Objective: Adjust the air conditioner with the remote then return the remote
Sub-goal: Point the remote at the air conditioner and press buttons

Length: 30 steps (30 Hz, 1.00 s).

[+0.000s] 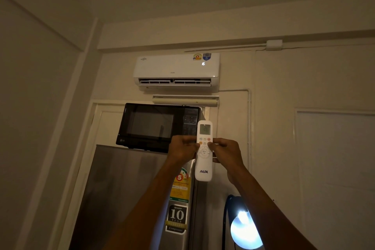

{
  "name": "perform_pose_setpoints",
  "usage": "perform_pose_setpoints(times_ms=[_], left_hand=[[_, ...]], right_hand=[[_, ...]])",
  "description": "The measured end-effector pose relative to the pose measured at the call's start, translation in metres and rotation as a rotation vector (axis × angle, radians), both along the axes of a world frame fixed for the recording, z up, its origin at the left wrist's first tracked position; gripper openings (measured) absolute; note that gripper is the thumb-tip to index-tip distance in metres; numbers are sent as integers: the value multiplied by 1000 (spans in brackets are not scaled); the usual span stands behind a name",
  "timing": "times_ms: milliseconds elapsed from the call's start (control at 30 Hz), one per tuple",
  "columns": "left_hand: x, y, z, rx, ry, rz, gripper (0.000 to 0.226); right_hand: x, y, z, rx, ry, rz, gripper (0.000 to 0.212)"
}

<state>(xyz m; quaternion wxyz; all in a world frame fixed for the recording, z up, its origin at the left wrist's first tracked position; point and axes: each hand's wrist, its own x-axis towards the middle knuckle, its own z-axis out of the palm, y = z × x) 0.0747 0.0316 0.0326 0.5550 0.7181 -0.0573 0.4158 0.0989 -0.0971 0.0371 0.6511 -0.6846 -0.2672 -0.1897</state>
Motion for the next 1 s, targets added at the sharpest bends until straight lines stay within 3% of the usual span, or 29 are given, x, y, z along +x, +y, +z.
perform_pose_setpoints(times_ms=[1000], left_hand=[[1, 4, -1, -20, 45, -15, 34]], right_hand=[[-1, 5, -2, -42, 9, -23, 38]])
